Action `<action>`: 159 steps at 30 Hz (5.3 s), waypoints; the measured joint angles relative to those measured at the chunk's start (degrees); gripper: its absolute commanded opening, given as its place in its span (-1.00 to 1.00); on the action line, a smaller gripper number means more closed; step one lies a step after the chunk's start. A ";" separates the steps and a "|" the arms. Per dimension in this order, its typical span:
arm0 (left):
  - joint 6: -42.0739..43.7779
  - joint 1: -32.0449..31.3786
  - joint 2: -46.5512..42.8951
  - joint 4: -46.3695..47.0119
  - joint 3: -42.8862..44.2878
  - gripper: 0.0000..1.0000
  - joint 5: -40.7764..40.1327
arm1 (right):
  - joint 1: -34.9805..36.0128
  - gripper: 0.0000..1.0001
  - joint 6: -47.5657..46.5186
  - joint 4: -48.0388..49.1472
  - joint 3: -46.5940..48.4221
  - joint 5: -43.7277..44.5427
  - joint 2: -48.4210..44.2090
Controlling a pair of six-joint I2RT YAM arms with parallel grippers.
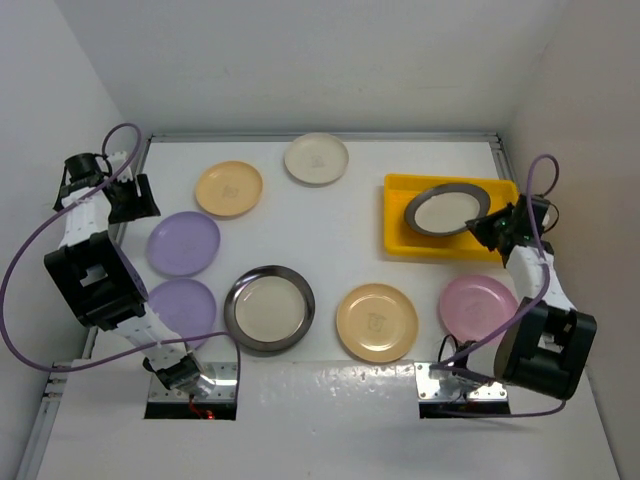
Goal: Place the plates into the plastic bin on the countertop
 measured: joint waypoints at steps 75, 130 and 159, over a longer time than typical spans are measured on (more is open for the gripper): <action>1.95 -2.38 -2.95 -0.90 -2.38 0.42 -0.20 | 10.49 -1.00 -12.44 4.59 13.90 -15.10 6.45; 5.57 -8.37 1.33 -1.27 -1.05 0.47 1.05 | -29.97 -0.11 1.79 -29.44 -24.83 28.96 -23.15; 5.05 -8.35 1.31 -2.69 5.31 0.49 2.64 | -18.43 -1.00 10.34 -26.86 2.95 11.15 -23.69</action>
